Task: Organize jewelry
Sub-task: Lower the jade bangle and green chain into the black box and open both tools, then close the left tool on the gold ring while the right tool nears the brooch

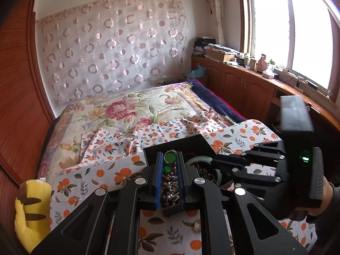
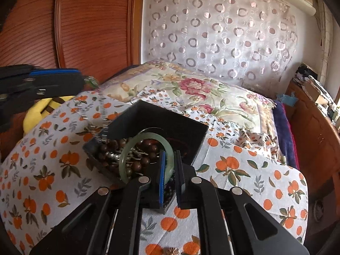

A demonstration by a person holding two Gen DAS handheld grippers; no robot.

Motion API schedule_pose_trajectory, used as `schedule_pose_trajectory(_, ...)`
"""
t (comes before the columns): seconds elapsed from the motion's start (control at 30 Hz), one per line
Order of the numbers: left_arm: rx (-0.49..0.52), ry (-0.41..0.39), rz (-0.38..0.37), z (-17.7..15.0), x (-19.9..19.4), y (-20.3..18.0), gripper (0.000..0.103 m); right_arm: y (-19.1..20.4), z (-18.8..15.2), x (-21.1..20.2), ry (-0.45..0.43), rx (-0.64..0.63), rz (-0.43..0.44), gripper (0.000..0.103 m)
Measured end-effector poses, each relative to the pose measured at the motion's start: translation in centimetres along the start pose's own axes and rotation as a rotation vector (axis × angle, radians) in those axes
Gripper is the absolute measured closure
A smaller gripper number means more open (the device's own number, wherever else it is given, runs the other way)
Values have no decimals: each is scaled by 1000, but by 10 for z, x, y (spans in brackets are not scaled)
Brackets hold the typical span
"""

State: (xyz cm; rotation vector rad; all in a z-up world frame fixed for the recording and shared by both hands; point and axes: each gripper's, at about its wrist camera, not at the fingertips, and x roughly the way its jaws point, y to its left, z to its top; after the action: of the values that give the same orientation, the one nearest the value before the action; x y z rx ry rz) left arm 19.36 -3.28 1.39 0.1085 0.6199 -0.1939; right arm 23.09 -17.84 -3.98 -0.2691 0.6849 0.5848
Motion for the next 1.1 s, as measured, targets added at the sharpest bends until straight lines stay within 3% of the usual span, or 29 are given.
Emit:
schedule_pose_trajectory(0.27, 2, 16, -15, 13, 13, -4, 92, -12, -11, -20, -31, 28, -3, 93)
schedule_pose_trajectory(0.67, 46, 27, -23, 16, 21, -28, 91, -38, -35, -24, -9, 63, -43, 93)
schedule_pose_trajectory(0.73, 44, 30, -23, 16, 21, -28, 87, -39, -39, -25, -7, 62, -45, 93)
schedule_pose_trajectory(0.83, 47, 31, -21, 11, 20, -29, 73, -41, -45, -28, -6, 62, -46, 93)
schedule_pose_trajectory(1.1, 47, 45, -23, -18, 11, -27, 66, -55, -68, -42, 2, 95, -45, 93)
